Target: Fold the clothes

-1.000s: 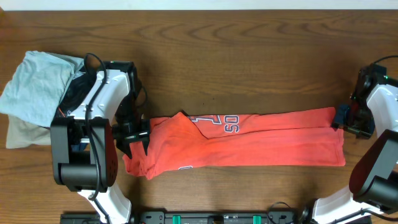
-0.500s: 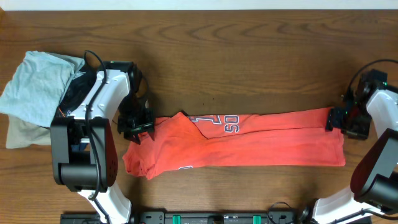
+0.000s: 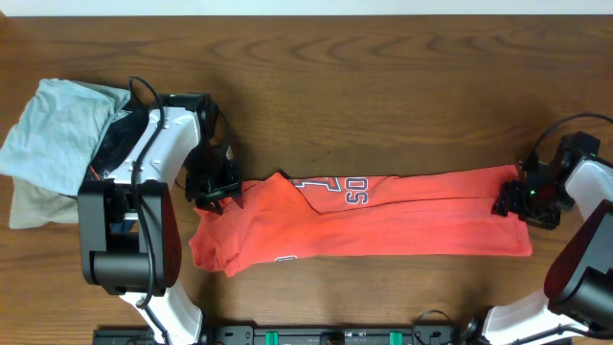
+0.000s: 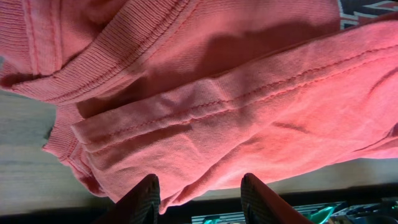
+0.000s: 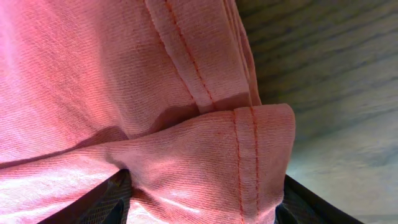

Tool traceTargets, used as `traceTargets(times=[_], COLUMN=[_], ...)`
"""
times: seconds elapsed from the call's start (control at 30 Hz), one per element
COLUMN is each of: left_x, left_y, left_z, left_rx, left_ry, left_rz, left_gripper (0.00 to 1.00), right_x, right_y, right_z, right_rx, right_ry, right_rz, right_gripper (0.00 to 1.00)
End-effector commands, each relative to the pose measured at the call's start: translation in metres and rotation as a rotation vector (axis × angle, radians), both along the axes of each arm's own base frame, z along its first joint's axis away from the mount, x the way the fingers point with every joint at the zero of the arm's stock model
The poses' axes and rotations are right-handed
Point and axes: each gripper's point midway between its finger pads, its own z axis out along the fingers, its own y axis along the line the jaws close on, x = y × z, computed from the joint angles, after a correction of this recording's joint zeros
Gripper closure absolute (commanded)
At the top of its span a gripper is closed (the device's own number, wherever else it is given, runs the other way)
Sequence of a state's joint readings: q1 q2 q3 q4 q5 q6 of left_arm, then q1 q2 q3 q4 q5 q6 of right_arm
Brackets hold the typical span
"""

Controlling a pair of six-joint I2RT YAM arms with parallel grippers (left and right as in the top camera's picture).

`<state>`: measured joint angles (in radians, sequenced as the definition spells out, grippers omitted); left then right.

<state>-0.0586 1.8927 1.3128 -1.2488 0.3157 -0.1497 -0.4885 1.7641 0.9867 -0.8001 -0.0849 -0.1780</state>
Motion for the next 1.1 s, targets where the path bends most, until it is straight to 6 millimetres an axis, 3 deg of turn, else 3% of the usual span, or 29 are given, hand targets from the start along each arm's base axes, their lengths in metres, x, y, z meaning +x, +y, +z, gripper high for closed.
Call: traceTargets(times=[0.0,0.13,0.23,0.3,0.5,0.7,0.83,1.07], left_x=[0.0,0.0,-0.001,-0.001,-0.002,-0.002,-0.002,-0.002], left_y=[0.0,0.0,0.0,0.0,0.0,0.0,0.0,0.0], left_z=[0.0,0.0,0.0,0.0,0.001,0.001,0.001,0.001], left_rx=[-0.011,-0.011,-0.011,-0.01,-0.01,-0.01,-0.01,-0.01], left_ry=[0.004,0.004,0.008,0.009,0.011,0.011,0.011,0.011], left_rz=[0.005,0.005,0.005,0.005,0.005,0.005,0.005,0.005], left_gripper=[0.55,0.56,0.56,0.56,0.55,0.56,0.55,0.55], right_x=[-0.001,0.005,0.013,0.019,0.037,0.054,0.058,0.06], right_y=[0.017,0.014,0.009,0.004,-0.022,-0.023,0.004,0.074], right_z=[-0.009,-0.008,-0.003,0.004,0.047,0.08,0.083,0.085], right_rx=[0.094,0.083,0.068,0.057,-0.02,-0.025,0.004,0.021], right_ry=[-0.031,-0.057,-0.077,-0.088,-0.075,-0.098,-0.085,-0.032], right_rz=[0.022,0.022,0.022,0.018,-0.065,-0.064,0.006,0.212], right_gripper=[0.35,0.56,0.87,0.99,0.99,0.99,0.99,0.99])
